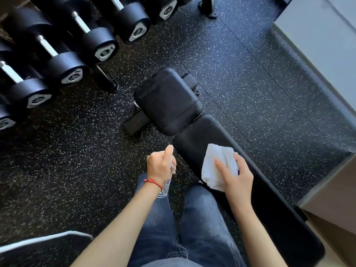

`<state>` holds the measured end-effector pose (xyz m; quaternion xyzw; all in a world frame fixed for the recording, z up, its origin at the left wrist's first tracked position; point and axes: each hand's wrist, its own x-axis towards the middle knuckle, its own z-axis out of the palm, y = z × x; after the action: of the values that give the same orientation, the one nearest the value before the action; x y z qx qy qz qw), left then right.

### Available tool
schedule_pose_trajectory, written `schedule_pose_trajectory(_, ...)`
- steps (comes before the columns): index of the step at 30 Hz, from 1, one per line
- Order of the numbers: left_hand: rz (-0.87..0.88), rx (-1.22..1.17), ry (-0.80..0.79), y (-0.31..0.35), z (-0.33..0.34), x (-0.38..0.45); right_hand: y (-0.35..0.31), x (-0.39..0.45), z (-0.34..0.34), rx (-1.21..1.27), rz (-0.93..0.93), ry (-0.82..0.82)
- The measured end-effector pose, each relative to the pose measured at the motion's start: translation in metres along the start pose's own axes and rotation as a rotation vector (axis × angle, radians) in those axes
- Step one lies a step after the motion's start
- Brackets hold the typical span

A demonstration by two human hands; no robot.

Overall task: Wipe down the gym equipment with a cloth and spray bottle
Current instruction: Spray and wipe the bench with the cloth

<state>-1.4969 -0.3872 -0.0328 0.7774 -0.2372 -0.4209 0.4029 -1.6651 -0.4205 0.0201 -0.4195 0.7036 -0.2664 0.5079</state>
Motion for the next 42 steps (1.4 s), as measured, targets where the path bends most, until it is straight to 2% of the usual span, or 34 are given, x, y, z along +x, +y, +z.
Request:
schedule_pose_trajectory(7, 0.027, -0.015, -0.033, 0.012, -0.045, 0.050, -0.025, -0.004, 0.058, 0.033, 0.008, 0.013)
schedule_pose_trajectory(18, 0.047, -0.060, 0.025, 0.022, -0.073, 0.078, -0.062, 0.028, 0.094, -0.017, -0.093, -0.050)
schedule_pose_trajectory(30, -0.008, -0.224, 0.336, 0.050, -0.100, 0.087, -0.116, 0.065, 0.138, -0.160, -0.260, -0.351)
schedule_pose_trajectory(32, -0.041, -0.295, 0.443, 0.045, -0.117, 0.083, -0.127, 0.065, 0.159, -0.205, -0.313, -0.464)
schedule_pose_trajectory(34, -0.047, -0.301, 0.495, 0.047, -0.123, 0.081, -0.138, 0.066, 0.168, -0.216, -0.330, -0.486)
schedule_pose_trajectory(42, -0.158, -0.403, 0.753, 0.010, -0.191, 0.060, -0.151, 0.026, 0.246, -0.335, -0.461, -0.745)
